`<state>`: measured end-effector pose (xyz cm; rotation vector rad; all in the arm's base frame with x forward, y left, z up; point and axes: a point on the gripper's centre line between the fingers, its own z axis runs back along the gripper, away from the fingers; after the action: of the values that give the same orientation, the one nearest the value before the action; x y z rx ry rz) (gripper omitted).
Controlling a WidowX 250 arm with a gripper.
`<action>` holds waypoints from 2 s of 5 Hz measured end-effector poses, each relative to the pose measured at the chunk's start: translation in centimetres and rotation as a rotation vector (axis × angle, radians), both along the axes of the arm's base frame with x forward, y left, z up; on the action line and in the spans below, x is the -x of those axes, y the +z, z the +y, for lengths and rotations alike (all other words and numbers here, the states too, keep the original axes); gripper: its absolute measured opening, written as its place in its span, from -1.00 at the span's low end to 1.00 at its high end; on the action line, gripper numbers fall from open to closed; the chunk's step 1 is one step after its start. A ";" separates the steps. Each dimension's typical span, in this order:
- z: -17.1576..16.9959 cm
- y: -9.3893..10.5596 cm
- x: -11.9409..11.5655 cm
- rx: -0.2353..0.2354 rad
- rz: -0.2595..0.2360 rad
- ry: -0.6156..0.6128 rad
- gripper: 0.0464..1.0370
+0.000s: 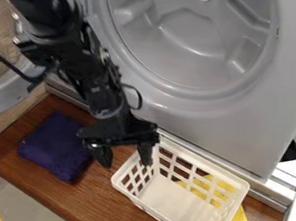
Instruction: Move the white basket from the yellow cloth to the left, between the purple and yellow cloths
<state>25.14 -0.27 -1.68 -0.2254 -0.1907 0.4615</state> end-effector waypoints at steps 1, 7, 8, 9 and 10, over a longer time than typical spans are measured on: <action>0.2 -1.1 -0.4 -0.014 -0.002 -0.003 0.92; -1.2 -2.1 -1.0 -0.047 0.011 -0.190 -0.88; -0.7 -1.3 -0.5 -0.043 -0.005 -0.223 -0.88; 0.4 0.4 -0.2 -0.038 -0.057 -0.262 -0.89; 2.2 2.6 0.3 -0.025 -0.114 -0.294 -0.89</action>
<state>24.84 1.92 0.88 -0.2510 -0.2697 0.1548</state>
